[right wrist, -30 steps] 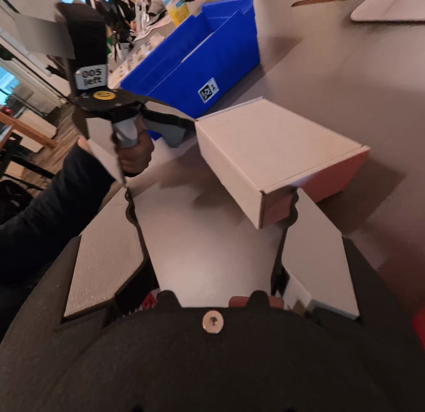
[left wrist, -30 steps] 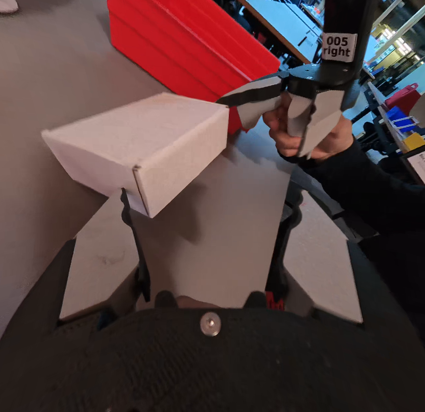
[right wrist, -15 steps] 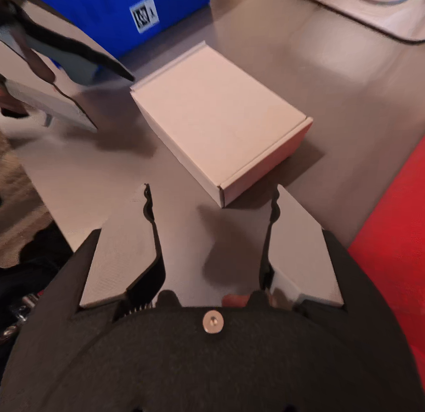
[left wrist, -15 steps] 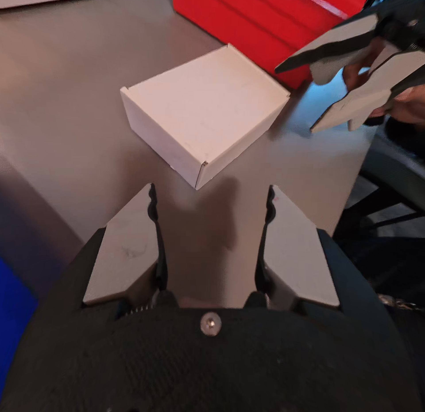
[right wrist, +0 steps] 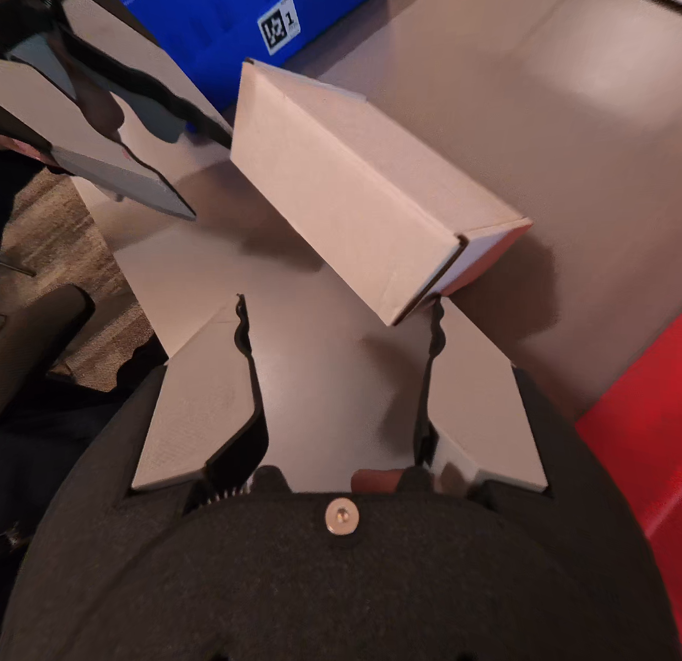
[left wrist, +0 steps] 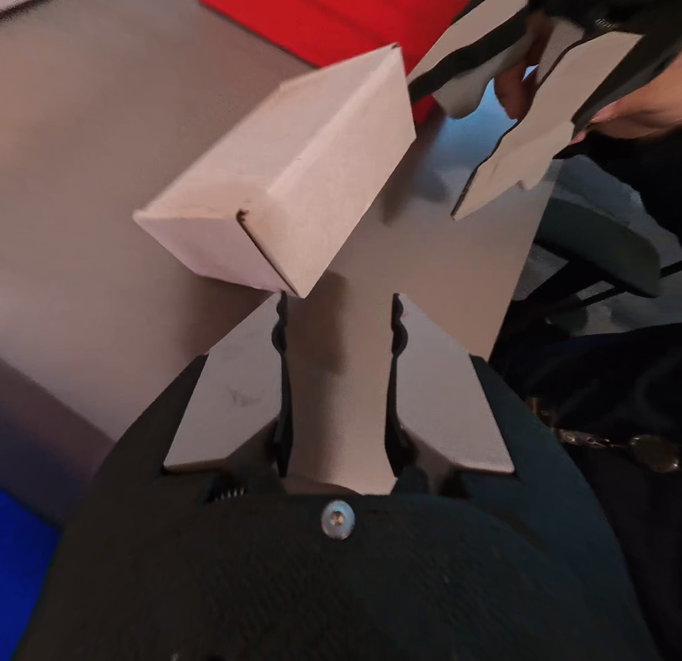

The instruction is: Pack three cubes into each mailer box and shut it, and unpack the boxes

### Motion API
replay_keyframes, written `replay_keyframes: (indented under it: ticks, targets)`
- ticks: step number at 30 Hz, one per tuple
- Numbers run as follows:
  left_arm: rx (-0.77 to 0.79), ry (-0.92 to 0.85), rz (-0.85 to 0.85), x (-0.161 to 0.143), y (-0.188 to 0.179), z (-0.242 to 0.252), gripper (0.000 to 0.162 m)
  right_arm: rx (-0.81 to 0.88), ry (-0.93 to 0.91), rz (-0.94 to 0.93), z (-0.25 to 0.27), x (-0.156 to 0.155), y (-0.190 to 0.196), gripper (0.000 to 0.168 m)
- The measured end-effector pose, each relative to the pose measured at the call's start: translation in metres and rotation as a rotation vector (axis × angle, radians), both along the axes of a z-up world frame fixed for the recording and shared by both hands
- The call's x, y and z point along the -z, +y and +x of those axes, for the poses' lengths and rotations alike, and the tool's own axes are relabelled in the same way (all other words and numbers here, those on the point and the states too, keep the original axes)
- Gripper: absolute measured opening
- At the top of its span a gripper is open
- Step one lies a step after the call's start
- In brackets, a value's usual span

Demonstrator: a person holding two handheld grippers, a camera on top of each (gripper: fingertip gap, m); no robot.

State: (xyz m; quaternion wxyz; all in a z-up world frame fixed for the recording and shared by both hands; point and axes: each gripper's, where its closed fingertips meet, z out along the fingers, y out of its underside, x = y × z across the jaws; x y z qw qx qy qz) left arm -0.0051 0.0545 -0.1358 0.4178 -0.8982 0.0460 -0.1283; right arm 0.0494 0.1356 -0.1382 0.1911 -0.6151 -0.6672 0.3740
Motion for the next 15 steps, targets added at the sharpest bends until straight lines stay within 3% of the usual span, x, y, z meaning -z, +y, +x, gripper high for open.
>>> replay_keyframes:
  ticks: [3, 6, 9, 15]
  targets:
    - [-0.008, 0.041, 0.012, -0.014, 0.003, -0.007, 0.052, 0.0, 0.01, -0.035, -0.008, -0.013, 0.005, 0.096]
    - [-0.032, -0.006, 0.025, -0.022, 0.008, -0.012, 0.062, 0.003, 0.036, -0.086, -0.015, -0.027, 0.007, 0.096]
    - [-0.078, -0.038, 0.077, -0.03, 0.014, -0.023, 0.06, -0.006, 0.019, -0.135, -0.019, -0.025, 0.009, 0.093]
    - [-0.168, -0.066, 0.124, -0.021, 0.011, -0.042, 0.072, 0.031, 0.085, -0.148, -0.018, -0.031, 0.025, 0.091]
